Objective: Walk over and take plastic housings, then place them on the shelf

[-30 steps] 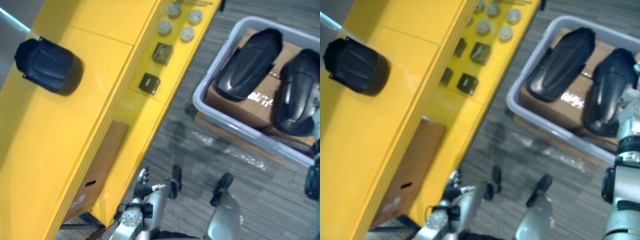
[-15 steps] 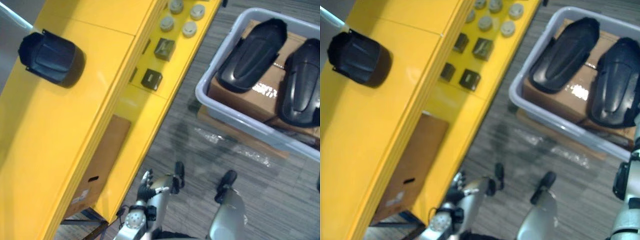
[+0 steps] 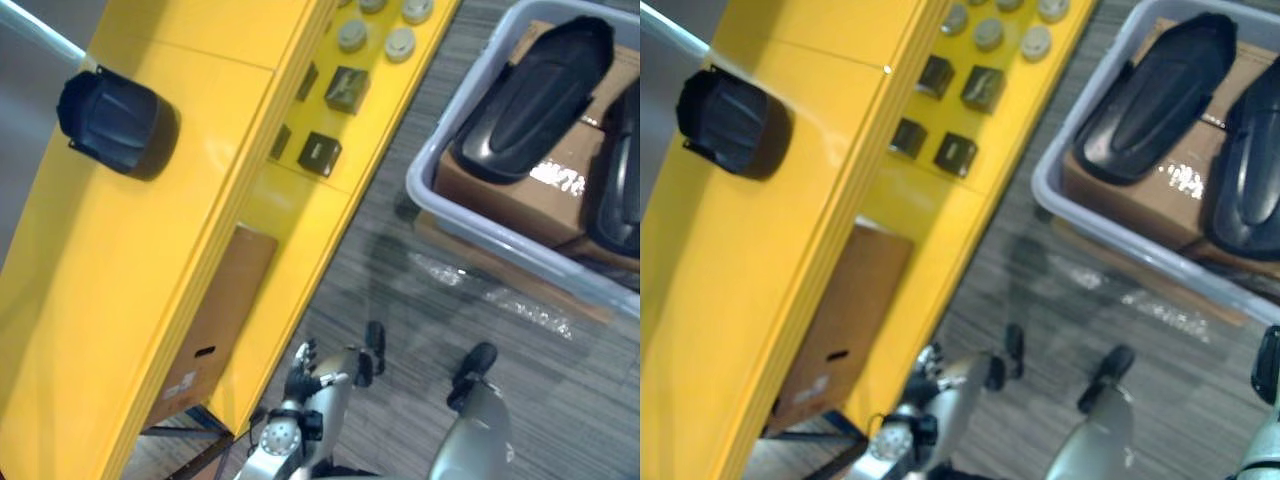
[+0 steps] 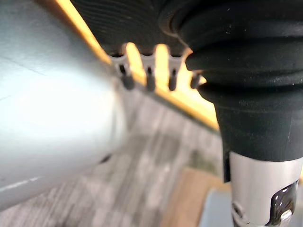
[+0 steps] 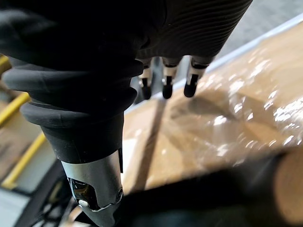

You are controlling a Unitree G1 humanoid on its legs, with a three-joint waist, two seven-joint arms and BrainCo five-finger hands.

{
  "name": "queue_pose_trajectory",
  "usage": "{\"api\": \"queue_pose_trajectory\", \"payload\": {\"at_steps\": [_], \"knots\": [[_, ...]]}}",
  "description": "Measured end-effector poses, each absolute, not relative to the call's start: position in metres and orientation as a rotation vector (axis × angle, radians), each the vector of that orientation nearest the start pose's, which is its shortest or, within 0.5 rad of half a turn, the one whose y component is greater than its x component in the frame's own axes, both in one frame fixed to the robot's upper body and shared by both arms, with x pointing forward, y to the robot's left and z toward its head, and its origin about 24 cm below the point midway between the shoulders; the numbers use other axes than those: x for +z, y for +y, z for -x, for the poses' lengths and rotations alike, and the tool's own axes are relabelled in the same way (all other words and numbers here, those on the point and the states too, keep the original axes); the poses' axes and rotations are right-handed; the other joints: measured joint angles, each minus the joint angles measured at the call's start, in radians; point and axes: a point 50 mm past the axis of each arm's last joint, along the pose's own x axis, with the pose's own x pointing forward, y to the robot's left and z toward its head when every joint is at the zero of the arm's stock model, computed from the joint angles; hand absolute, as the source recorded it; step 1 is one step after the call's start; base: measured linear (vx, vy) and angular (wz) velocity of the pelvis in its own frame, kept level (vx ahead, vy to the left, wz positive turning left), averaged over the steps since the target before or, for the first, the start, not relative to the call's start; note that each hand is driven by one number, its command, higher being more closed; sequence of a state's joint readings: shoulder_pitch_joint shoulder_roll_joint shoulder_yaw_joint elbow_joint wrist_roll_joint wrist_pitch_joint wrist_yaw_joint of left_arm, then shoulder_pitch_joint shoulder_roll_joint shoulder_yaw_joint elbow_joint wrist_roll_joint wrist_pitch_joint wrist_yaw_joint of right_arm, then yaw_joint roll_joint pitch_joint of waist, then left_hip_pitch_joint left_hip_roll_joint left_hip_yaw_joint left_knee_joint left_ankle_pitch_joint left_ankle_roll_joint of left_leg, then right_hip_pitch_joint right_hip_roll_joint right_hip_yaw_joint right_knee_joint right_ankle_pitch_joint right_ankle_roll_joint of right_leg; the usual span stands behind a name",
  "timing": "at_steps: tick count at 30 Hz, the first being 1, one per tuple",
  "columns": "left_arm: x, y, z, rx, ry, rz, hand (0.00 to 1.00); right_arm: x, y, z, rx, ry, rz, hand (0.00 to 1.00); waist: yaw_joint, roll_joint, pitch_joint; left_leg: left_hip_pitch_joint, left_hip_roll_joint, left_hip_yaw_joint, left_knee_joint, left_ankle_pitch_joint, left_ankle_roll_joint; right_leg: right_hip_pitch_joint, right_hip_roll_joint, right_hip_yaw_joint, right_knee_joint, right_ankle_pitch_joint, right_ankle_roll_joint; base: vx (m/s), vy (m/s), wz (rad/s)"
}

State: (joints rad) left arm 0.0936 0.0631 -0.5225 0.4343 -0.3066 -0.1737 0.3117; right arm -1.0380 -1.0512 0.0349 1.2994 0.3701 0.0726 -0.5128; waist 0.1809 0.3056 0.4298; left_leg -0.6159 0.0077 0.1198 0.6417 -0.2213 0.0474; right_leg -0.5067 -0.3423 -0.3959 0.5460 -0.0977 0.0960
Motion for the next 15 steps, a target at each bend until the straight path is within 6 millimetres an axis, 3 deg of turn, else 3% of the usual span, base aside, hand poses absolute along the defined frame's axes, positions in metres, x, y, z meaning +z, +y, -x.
{"api": "queue_pose_trajectory", "payload": {"at_steps": [3, 9, 13, 15], "knots": [[-0.067, 0.076, -0.188, -0.078, 0.444, 0.101, 0.00, 0.247, -0.454, -0.280, -1.342, -0.035, 0.309, 0.00, 0.011, 0.000, 0.000, -0.021, 0.003, -0.001, 0.059, -0.029, -0.001, -0.028, -0.018, 0.012, 0.079, -0.044, -0.001, -0.03, -0.011, 0.01], [-0.066, 0.075, -0.188, -0.079, 0.441, 0.111, 0.00, 0.274, -0.446, -0.273, -1.540, -0.231, 0.378, 0.00, 0.002, 0.001, -0.001, -0.018, 0.012, -0.001, 0.065, -0.032, -0.002, -0.028, -0.014, 0.012, 0.088, -0.049, 0.000, 0.00, -0.006, -0.01], [-0.065, 0.075, -0.188, -0.081, 0.439, 0.116, 0.00, 0.305, -0.434, -0.275, -1.531, -0.399, 0.349, 0.00, -0.006, 0.001, -0.001, -0.003, 0.022, 0.001, 0.068, -0.033, -0.003, -0.017, -0.004, 0.015, 0.087, -0.050, -0.002, 0.00, -0.016, -0.05], [-0.066, 0.074, -0.187, -0.085, 0.440, 0.117, 0.00, 0.310, -0.431, -0.277, -1.493, -0.418, 0.349, 0.00, -0.006, 0.001, -0.001, 0.003, 0.025, 0.003, 0.067, -0.034, -0.006, -0.013, -0.003, 0.018, 0.086, -0.051, -0.004, -0.02, -0.008, -0.07]]}}
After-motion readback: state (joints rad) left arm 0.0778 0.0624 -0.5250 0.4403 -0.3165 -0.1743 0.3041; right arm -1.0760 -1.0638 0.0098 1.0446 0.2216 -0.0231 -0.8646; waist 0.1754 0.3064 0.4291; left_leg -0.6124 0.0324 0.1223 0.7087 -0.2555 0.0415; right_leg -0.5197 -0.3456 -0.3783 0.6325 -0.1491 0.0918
